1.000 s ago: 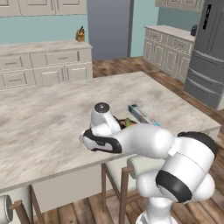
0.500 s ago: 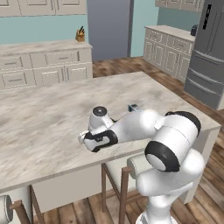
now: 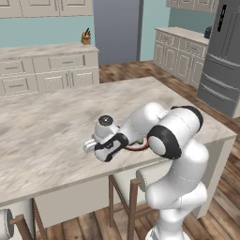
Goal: Retrieve the tupperware and aluminum foil from the cabinet and place them on the dining counter near the plate with cucumber and sweet potato to prepare for storing leftovers.
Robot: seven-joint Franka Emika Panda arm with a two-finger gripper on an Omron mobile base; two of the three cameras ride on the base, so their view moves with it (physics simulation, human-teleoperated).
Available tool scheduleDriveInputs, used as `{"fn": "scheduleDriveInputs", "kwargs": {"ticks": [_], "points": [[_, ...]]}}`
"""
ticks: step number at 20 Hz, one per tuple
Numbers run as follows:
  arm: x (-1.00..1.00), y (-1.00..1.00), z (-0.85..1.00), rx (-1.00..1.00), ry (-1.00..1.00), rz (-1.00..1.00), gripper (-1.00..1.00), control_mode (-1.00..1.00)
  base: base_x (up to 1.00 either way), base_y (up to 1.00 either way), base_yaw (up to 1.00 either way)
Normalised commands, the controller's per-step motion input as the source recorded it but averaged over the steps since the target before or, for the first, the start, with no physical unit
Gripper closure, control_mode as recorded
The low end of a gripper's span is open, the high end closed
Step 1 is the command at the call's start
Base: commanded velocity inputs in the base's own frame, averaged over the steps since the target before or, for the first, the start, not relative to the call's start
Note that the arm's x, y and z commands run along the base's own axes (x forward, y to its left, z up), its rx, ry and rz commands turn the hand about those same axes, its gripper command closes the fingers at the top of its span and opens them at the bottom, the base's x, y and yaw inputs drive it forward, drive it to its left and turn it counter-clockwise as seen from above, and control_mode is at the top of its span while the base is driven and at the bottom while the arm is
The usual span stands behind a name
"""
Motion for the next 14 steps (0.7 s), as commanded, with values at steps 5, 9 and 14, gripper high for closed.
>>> {"fn": "scheduleDriveInputs", "kwargs": {"ticks": [5, 9, 14], "points": [[0.00, 0.17, 0.26, 0.00, -0.01, 0.00, -1.00, -1.00, 0.00, 0.00, 0.00], [0.00, 0.06, 0.78, 0.00, 0.00, -0.03, -1.00, -1.00, 0.00, 0.00, 0.00], [-0.11, -0.07, 0.92, 0.00, 0.00, -0.08, -1.00, -1.00, 0.00, 0.00, 0.00]]}}
